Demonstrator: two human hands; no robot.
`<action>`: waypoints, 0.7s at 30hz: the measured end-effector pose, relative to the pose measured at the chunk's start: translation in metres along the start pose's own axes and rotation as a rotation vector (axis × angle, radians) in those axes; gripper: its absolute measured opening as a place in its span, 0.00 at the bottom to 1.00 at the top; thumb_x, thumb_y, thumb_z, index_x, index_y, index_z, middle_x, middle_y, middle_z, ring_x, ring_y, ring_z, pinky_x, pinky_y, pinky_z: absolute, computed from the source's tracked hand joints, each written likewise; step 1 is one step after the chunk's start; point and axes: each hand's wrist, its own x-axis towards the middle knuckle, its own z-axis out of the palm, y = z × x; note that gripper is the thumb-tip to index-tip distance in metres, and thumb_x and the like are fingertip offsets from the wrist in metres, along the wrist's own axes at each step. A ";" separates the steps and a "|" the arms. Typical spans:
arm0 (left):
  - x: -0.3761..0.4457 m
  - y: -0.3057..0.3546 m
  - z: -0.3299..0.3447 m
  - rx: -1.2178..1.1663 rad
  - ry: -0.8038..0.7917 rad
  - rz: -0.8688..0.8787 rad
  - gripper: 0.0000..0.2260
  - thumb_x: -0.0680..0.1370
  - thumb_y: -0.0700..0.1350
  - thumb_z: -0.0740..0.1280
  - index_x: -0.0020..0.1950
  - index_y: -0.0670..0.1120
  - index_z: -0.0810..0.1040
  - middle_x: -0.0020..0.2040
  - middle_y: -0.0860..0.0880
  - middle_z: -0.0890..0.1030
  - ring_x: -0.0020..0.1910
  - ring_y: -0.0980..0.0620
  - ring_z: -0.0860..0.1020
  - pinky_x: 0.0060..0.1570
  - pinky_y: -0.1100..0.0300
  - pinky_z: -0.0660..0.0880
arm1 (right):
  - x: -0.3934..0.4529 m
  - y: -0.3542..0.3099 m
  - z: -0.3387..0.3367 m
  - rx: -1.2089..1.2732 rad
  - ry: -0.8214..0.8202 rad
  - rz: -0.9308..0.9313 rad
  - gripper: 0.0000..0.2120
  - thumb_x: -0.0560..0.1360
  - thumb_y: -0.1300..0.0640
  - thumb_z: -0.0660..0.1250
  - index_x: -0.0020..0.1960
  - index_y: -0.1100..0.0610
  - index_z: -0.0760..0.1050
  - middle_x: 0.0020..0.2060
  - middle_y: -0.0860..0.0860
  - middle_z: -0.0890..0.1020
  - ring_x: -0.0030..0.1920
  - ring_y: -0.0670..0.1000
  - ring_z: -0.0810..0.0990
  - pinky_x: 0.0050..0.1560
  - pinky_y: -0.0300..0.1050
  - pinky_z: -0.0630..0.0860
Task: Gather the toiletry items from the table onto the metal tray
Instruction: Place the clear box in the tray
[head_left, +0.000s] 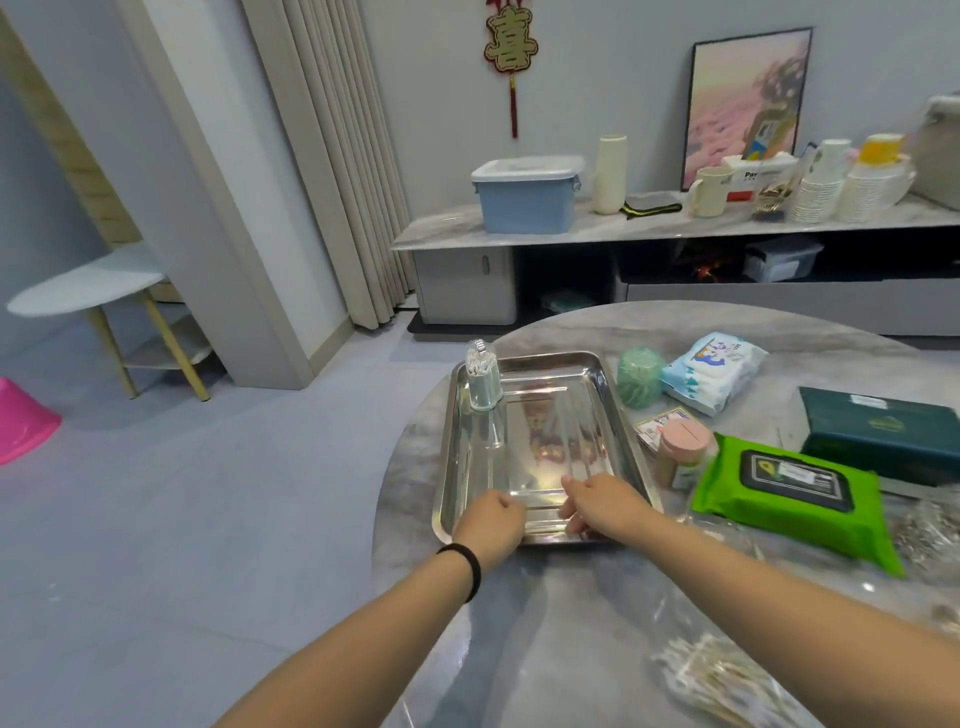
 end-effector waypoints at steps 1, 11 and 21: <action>-0.008 -0.001 0.000 -0.013 0.001 -0.014 0.11 0.77 0.44 0.56 0.35 0.47 0.69 0.40 0.46 0.75 0.42 0.47 0.72 0.46 0.57 0.70 | -0.008 0.001 0.002 0.002 -0.008 0.003 0.23 0.80 0.50 0.52 0.31 0.53 0.75 0.27 0.48 0.78 0.31 0.47 0.74 0.37 0.40 0.70; -0.095 -0.015 0.018 -0.058 -0.100 -0.090 0.11 0.77 0.43 0.56 0.36 0.47 0.70 0.43 0.44 0.76 0.44 0.47 0.73 0.48 0.58 0.70 | -0.091 0.019 0.007 -0.206 -0.100 -0.012 0.24 0.81 0.49 0.51 0.31 0.56 0.74 0.37 0.55 0.86 0.41 0.52 0.77 0.46 0.42 0.71; -0.121 -0.021 0.028 0.012 -0.161 -0.070 0.13 0.78 0.43 0.60 0.57 0.40 0.79 0.48 0.45 0.77 0.47 0.49 0.73 0.50 0.60 0.69 | -0.129 0.035 -0.003 -0.352 -0.278 -0.143 0.10 0.69 0.58 0.73 0.50 0.57 0.84 0.41 0.50 0.83 0.44 0.46 0.78 0.49 0.39 0.74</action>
